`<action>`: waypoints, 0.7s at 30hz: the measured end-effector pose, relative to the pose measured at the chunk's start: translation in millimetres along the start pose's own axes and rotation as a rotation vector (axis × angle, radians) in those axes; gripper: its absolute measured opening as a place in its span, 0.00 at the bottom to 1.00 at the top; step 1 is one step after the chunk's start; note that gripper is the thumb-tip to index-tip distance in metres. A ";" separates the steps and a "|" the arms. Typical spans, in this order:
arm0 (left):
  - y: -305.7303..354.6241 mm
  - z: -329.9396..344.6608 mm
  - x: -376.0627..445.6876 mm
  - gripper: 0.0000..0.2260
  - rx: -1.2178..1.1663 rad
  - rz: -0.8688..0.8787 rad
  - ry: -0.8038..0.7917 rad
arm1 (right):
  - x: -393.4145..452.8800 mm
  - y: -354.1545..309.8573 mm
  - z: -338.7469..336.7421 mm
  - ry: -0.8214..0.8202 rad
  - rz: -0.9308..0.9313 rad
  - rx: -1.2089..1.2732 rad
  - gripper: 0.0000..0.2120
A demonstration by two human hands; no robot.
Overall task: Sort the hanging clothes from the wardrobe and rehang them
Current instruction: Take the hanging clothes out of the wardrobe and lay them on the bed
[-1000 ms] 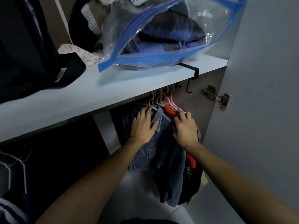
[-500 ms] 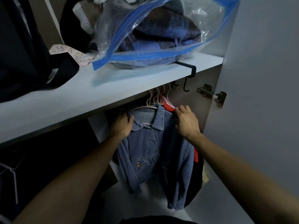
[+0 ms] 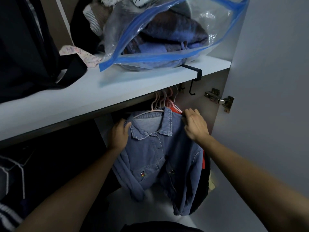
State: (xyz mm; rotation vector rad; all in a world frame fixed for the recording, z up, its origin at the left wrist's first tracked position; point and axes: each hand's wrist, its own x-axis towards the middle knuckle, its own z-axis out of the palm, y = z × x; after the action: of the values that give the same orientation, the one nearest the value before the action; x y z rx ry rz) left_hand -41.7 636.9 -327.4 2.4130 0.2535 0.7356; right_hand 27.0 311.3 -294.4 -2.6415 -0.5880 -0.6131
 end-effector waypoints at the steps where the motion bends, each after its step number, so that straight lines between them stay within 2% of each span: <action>1: 3.2 -2.4 -2.2 0.15 0.006 0.000 0.023 | 1.1 -2.1 -0.7 0.008 0.010 0.029 0.02; 10: 29.9 -33.4 -5.9 0.16 0.073 -0.002 0.057 | 14.3 -16.5 -21.2 -0.013 0.040 0.170 0.07; 16: 35.8 -51.6 -40.8 0.20 0.110 0.059 -0.015 | -8.0 -14.7 -42.3 -0.158 -0.034 0.275 0.10; 21: 64.5 -69.5 -79.6 0.14 0.091 0.031 -0.058 | -27.2 -17.0 -65.9 -0.229 -0.090 0.250 0.12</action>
State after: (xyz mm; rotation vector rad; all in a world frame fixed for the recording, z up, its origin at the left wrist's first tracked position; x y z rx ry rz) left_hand -146.1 592.2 -278.0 2.5250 0.2309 0.6794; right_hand -25.1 288.8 -248.0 -2.4734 -0.7980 -0.2417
